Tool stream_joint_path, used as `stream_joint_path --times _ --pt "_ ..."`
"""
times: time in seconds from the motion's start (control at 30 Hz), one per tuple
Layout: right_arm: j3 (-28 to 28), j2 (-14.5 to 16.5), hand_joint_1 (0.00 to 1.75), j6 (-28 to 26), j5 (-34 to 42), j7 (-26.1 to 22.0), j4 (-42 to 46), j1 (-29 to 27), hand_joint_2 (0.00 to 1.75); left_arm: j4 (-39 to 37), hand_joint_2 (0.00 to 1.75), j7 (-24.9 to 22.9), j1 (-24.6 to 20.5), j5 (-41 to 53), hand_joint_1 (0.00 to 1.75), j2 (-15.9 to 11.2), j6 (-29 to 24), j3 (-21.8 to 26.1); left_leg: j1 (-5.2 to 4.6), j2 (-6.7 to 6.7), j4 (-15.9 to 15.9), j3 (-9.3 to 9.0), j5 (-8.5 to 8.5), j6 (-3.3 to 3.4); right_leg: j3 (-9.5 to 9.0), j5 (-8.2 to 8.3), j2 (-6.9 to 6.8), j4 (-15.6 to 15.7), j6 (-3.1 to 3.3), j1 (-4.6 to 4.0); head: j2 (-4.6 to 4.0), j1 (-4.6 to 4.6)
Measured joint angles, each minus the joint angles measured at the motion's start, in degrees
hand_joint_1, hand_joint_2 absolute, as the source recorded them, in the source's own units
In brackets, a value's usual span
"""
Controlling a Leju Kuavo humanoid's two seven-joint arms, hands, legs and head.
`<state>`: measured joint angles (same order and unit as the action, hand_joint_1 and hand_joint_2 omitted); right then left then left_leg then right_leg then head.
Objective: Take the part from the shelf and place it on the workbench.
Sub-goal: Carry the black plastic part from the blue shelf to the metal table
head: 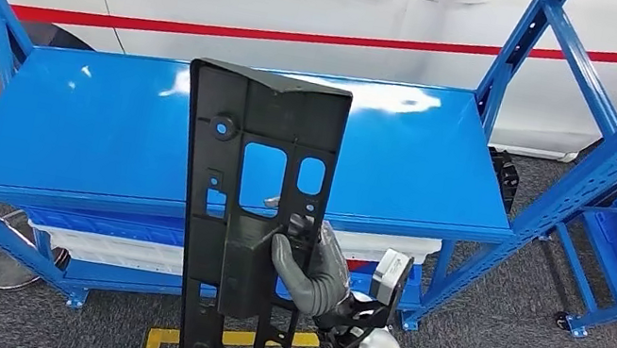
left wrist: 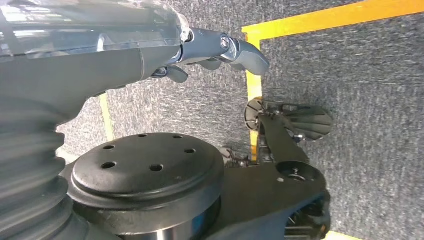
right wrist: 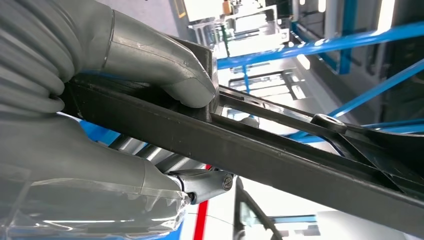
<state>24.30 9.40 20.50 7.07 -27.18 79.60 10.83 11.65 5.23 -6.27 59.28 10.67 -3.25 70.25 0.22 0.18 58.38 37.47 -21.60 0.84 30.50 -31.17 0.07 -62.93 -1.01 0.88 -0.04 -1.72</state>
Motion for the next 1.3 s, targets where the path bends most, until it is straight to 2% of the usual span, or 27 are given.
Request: stream_joint_path --times 0.07,0.13,0.17,0.2,0.3,0.33,0.37,0.4,0.47,0.53,0.6,0.67,0.7,0.73,0.8,0.83,0.87,0.9,0.93,0.97,1.0,1.07,1.1,1.17,1.2,1.23,1.3 --pt "-0.1 0.0 1.75 0.1 -0.1 0.0 0.8 0.0 1.75 0.0 1.75 0.0 0.0 0.1 0.0 0.0 0.0 0.0 -0.1 -0.06 0.3 0.41 0.67 -0.68 -2.14 0.19 0.19 3.9 0.7 -0.26 0.0 0.05" --pt "-0.2 0.0 1.75 0.3 -0.1 0.0 1.1 -0.1 1.75 0.0 1.75 -0.1 0.0 0.1 0.0 0.0 0.0 0.0 -0.03 -0.13 0.2 0.63 1.46 -1.47 -1.55 0.99 0.24 4.1 1.63 -0.47 0.0 0.16" --pt "-0.2 0.0 1.75 0.4 -0.1 0.0 1.1 0.0 1.75 0.0 1.75 0.0 0.1 0.1 0.0 0.0 0.0 0.0 0.1 -0.17 0.4 1.02 1.06 -1.83 -1.08 1.53 0.14 4.1 2.1 -0.45 0.0 0.13" --pt "-0.2 0.0 1.75 0.5 -0.1 0.0 1.2 0.0 1.75 0.0 1.75 0.0 0.2 0.1 0.0 0.0 0.0 0.0 0.23 -0.2 1.3 1.61 -0.47 -2.17 -0.47 2.19 0.03 4.2 2.57 -0.39 0.0 0.13" --pt "-0.2 0.0 1.75 0.8 0.0 -0.1 1.2 -0.1 1.75 0.0 1.75 0.0 0.3 0.1 0.0 0.0 0.1 0.0 0.44 -0.21 10.2 4.19 -9.14 -2.84 2.01 4.26 -0.16 4.3 3.29 -0.43 0.0 0.06" --pt "-0.3 0.0 1.75 0.9 0.0 -0.1 1.2 -0.2 1.75 0.0 1.75 0.0 0.2 0.1 0.0 0.0 0.1 0.0 0.46 -0.21 13.6 4.58 -10.82 -2.92 2.92 4.92 -0.19 4.2 3.34 -0.54 0.0 0.06" --pt "-0.3 0.0 1.75 0.9 0.0 -0.1 1.2 -0.4 1.75 0.0 1.75 0.0 0.2 0.2 0.0 0.0 0.1 0.0 0.45 -0.21 15.8 4.28 -11.1 -2.91 3.82 5.56 -0.22 4.2 3.35 -0.66 0.0 0.06" --pt "-0.3 0.0 1.75 0.9 0.0 -0.1 1.2 -0.6 1.75 0.0 1.75 0.0 0.2 0.2 0.0 0.0 0.1 0.0 0.42 -0.21 16.2 3.03 -10.1 -2.8 4.69 6.17 -0.24 4.1 3.32 -0.75 0.0 0.06" --pt "-0.3 0.0 1.75 1.0 0.1 -0.1 1.2 -0.9 1.75 0.0 1.75 0.0 0.2 0.2 0.0 -0.1 0.0 0.0 0.21 -0.24 11.2 -2.38 -7.3 -2.25 6.1 7.29 -0.23 4.0 3.18 -0.86 0.0 0.05" --pt "-0.3 0.0 1.75 1.1 0.2 -0.2 1.2 -1.1 1.75 0.0 1.75 -0.1 -0.1 0.2 0.0 -0.2 -0.1 0.0 -0.19 -0.25 2.7 -8.76 -7.51 -1.45 6.83 8.28 -0.23 3.9 2.76 -0.96 0.0 0.07" --pt "-0.3 0.0 1.75 1.2 0.3 -0.4 1.2 -1.2 1.75 0.0 1.75 -0.1 -0.2 0.2 0.0 -0.3 -0.2 0.0 -0.61 -0.25 -1.7 -11.3 -8.62 -0.76 6.98 9.29 -0.33 4.1 2.09 -0.81 0.0 0.04" --pt "-0.3 -0.1 1.75 1.2 0.5 -0.6 1.2 -1.3 1.75 0.0 1.75 -0.2 -0.2 0.2 0.0 -0.3 -0.3 0.0 -0.6 -0.09 -2.6 -10.89 -7.57 -0.11 7.08 9.89 -0.31 4.4 1.35 -0.67 0.0 0.0" --pt "-0.4 -0.1 1.75 1.2 0.5 -0.7 1.2 -1.3 1.75 0.0 1.75 -0.2 -0.1 0.2 0.0 -0.3 -0.3 0.0 -0.47 0.06 -3.0 -10.5 -6.8 0.29 7.39 8.89 -0.24 3.8 1.02 -0.67 0.0 0.02" --pt "-0.4 -0.1 1.75 1.2 0.5 -0.7 1.2 -1.3 1.75 0.0 1.75 -0.2 -0.1 0.2 0.0 -0.3 -0.3 0.0 -0.32 0.22 -3.3 -9.97 -5.95 0.62 7.95 6.76 -0.16 2.3 0.74 -0.66 0.0 0.08" --pt "-0.4 -0.2 1.75 1.3 0.6 -0.9 1.1 -1.4 1.75 0.0 1.75 -0.3 -0.1 0.1 0.0 -0.3 -0.4 0.0 -0.26 0.37 -3.3 -8.37 -4.49 1.01 9.64 0.62 -0.09 -4.0 0.27 -0.47 0.0 0.15" --pt "-0.5 -0.2 1.75 1.3 0.7 -1.0 1.1 -1.5 1.75 0.0 1.75 -0.3 -0.1 0.1 0.0 -0.3 -0.4 0.0 -0.27 0.41 -3.2 -7.43 -3.82 0.98 10.36 -1.44 -0.1 -7.7 0.04 -0.37 0.0 0.15" --pt "-0.5 -0.3 1.75 1.3 0.9 -1.0 1.0 -1.5 1.75 0.0 1.75 -0.3 -0.1 0.1 0.0 -0.3 -0.5 0.0 -0.26 0.44 -3.0 -6.4 -3.18 0.91 10.64 -2.03 -0.1 -10.7 -0.18 -0.25 -0.01 0.16" --pt "-0.7 -0.3 1.75 1.3 1.1 -1.1 0.9 -1.6 1.75 0.0 1.75 -0.3 -0.1 0.1 0.0 -0.3 -0.5 0.0 -0.23 0.47 -2.7 -5.36 -2.61 0.79 10.25 -1.22 -0.11 -12.2 -0.36 -0.1 -0.01 0.15" --pt "-0.8 -0.3 1.75 1.3 1.3 -1.1 0.8 -1.6 1.75 0.0 1.75 -0.4 -0.1 0.1 0.0 -0.3 -0.6 0.0 -0.18 0.49 -2.3 -4.29 -2.12 0.62 8.9 0.5 -0.11 -11.7 -0.5 0.1 -0.01 0.15" --pt "-1.0 -0.3 1.75 1.3 1.6 -1.1 0.7 -1.7 1.75 0.0 1.75 -0.4 -0.1 0.1 0.0 -0.3 -0.6 0.0 -0.12 0.48 -1.7 -3.25 -1.71 0.41 6.54 2.15 -0.12 -9.3 -0.61 0.31 -0.01 0.15" --pt "-1.1 -0.3 1.75 1.3 1.9 -1.1 0.7 -1.7 1.75 0.0 1.75 -0.5 -0.2 0.1 0.0 -0.3 -0.6 0.0 -0.13 0.45 -1.1 -2.3 -1.4 0.15 3.59 2.62 -0.11 -5.5 -0.68 0.47 0.0 0.15" --pt "-1.5 -0.3 1.75 1.4 2.6 -1.0 0.6 -1.7 1.75 0.0 1.75 -0.6 -0.2 0.1 0.0 -0.4 -0.8 0.0 -0.19 0.35 0.0 -1.01 -0.81 -0.47 -1.14 1.28 0.03 1.7 -0.2 0.35 0.0 0.11" --pt "-1.7 -0.3 1.75 1.4 3.0 -0.9 0.5 -1.8 1.75 0.0 1.75 -0.6 -0.2 0.1 0.0 -0.4 -0.9 0.0 -0.22 0.31 0.3 -0.68 -0.4 -0.83 -2.01 0.45 0.1 3.5 0.26 0.15 0.0 0.1" --pt "-2.2 -0.2 1.75 1.4 4.1 -0.7 0.2 -2.3 1.75 0.0 1.75 -0.6 -0.1 0.0 0.0 -0.4 -1.1 0.1 0.02 0.27 0.3 -0.3 0.31 -1.58 -1.54 0.98 0.0 4.0 1.4 -0.08 0.0 0.13" --pt "-2.5 -0.2 1.75 1.4 4.7 -0.6 -0.1 -2.6 1.75 0.0 1.75 -0.6 -0.1 -0.1 0.0 -0.4 -1.2 0.1 0.18 0.24 0.8 0.11 -0.35 -1.92 -1.0 1.61 -0.11 4.0 1.96 -0.08 0.0 0.13" --pt "-2.9 -0.2 1.75 1.5 5.3 -0.6 -0.3 -2.9 1.75 0.0 1.75 -0.5 0.0 -0.3 0.0 -0.4 -1.4 0.2 0.33 0.21 1.8 0.67 -1.93 -2.2 -0.38 2.29 -0.24 4.1 2.46 -0.04 0.0 0.11" --pt "-3.9 -0.2 1.75 2.1 6.9 -1.1 -1.0 -3.9 1.75 0.0 1.75 -0.5 0.1 -0.4 0.0 -0.4 -2.0 0.3 0.48 0.18 7.4 2.39 -7.77 -2.62 1.33 3.76 -0.39 4.2 3.01 -0.08 0.0 0.06"
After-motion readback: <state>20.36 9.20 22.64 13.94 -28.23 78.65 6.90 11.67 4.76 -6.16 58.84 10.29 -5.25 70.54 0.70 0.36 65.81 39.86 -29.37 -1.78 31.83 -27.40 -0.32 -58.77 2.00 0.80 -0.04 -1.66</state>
